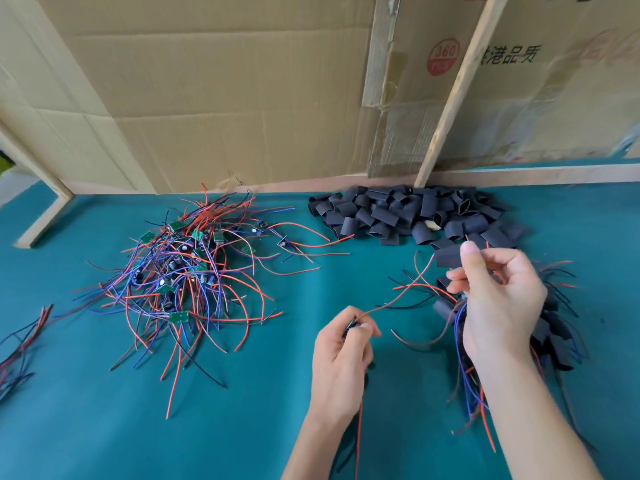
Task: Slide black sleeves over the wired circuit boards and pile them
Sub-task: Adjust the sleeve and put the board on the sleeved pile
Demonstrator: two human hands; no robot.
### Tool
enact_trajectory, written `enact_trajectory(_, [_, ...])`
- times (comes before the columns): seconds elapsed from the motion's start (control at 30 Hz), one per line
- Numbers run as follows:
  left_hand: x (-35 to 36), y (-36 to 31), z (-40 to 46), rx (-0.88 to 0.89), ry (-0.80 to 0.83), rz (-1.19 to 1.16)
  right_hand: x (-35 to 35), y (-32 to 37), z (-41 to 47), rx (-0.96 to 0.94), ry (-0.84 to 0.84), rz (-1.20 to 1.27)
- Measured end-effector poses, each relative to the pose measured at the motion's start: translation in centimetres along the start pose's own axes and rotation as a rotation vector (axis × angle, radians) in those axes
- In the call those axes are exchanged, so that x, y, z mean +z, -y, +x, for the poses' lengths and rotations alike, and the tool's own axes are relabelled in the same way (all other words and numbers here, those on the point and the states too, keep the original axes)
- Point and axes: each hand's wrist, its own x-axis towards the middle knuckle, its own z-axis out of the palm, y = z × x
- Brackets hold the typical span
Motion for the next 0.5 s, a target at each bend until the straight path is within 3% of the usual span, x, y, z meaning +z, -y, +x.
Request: enact_trajectory(0.5, [0.1, -0.1, 0.1, -0.021, 0.002, 0.01, -0.5, 1.4, 0.1, 0.045, 0.146, 0.055])
